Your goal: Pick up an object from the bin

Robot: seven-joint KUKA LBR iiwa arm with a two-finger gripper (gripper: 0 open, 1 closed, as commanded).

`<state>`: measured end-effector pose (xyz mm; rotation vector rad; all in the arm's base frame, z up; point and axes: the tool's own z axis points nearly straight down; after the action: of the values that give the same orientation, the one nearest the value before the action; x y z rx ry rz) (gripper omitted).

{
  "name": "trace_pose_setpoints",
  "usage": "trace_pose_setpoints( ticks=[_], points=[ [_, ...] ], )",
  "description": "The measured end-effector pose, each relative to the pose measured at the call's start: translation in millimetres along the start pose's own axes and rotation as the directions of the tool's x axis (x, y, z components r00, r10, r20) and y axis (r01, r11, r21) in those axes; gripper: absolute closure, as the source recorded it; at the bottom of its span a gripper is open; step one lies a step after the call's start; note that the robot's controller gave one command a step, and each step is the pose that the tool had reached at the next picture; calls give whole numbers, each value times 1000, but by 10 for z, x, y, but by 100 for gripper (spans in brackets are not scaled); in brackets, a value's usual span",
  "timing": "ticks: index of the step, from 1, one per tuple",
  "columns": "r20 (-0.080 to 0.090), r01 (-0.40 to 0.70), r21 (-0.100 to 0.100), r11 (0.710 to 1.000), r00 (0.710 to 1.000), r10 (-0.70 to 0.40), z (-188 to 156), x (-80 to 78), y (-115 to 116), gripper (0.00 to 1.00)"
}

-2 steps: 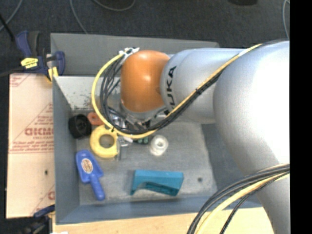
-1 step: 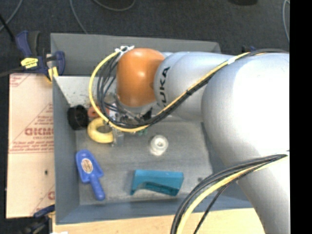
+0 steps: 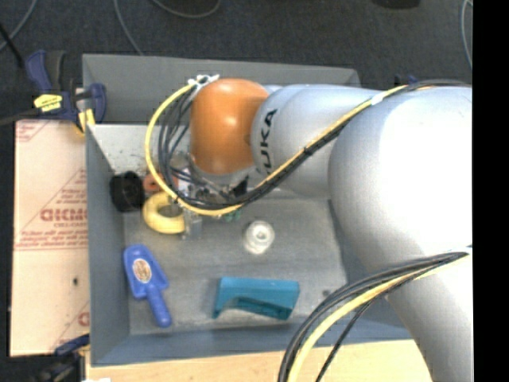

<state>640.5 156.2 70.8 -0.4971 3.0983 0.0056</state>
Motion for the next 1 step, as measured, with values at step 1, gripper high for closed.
trace_pose_setpoints(
  ticks=[1],
  points=[
    [-3,14,0,1000,1000,-14,-8,-27,14,100]
  ],
)
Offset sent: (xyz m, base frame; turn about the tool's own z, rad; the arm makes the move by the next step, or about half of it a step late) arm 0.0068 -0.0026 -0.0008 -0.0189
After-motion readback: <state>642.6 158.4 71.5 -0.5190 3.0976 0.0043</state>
